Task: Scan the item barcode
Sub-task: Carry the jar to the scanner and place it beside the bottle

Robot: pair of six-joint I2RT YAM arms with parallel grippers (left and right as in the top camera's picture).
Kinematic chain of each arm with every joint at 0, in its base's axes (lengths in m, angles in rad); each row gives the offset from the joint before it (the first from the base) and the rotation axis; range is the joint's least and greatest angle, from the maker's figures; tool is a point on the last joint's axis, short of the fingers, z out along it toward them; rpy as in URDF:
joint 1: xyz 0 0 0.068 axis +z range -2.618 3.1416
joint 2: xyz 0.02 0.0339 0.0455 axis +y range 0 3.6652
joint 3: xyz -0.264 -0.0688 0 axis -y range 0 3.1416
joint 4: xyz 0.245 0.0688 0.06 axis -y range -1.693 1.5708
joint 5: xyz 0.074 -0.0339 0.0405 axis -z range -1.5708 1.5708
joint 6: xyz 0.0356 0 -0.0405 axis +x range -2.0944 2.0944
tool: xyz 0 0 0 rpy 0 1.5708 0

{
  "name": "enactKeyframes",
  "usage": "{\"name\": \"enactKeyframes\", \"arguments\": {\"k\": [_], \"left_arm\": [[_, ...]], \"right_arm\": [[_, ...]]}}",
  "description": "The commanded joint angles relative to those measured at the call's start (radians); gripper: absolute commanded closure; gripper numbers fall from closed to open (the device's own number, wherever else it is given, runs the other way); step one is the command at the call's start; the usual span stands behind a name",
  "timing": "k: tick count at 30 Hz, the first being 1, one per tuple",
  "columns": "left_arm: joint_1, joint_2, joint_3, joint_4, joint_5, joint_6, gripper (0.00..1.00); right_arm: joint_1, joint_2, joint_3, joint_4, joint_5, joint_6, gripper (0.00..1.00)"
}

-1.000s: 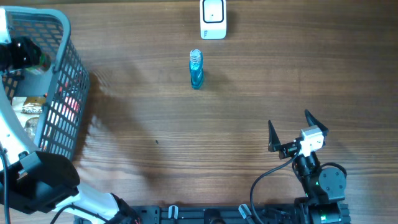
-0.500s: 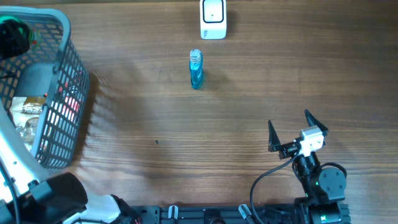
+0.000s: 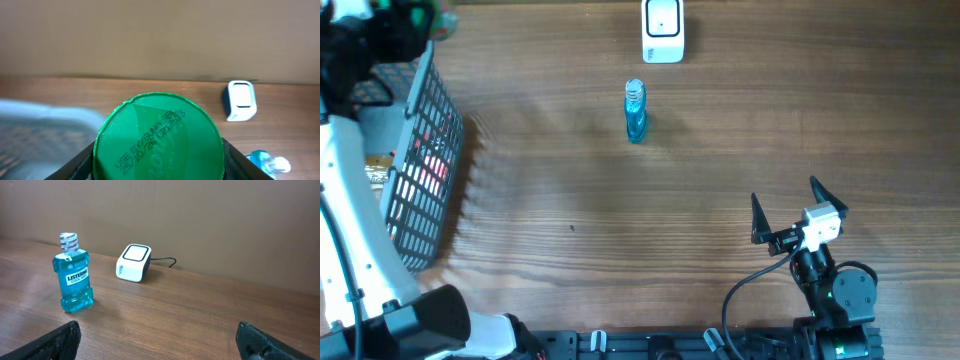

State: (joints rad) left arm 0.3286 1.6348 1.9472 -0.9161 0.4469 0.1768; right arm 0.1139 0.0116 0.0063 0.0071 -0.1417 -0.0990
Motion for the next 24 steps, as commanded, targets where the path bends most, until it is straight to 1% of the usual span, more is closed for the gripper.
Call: {"name": "enactKeyframes", "arguments": {"k": [1,9,13,15,19,24], "left_arm": [[-0.082,-0.033,0.001,0.016,-0.019,-0.01,0.48],[-0.193,-0.005,0.001,0.006,-0.022,-0.01,0.48],[-0.25,0.071,0.001,-0.023,-0.022,-0.01,0.49],[-0.285,0.125,0.001,-0.025,-0.022,-0.01,0.51],[-0.337,0.213,0.001,-0.025,-0.051,-0.01,0.49],[-0.395,0.322,0.001,-0.026,-0.053,-0.01,0.5]], "right_arm": [[-0.004,-0.007,-0.001,0.004,-0.013,-0.006,0.0],[-0.004,-0.007,-0.001,0.004,-0.013,-0.006,0.0],[-0.004,-0.007,-0.001,0.003,-0.013,-0.006,0.0],[-0.004,-0.007,-0.001,0.004,-0.013,-0.006,0.0],[-0.004,-0.007,-0.001,0.003,-0.013,-0.006,0.0],[-0.004,-0.007,-0.001,0.004,-0.013,-0.006,0.0]]}}
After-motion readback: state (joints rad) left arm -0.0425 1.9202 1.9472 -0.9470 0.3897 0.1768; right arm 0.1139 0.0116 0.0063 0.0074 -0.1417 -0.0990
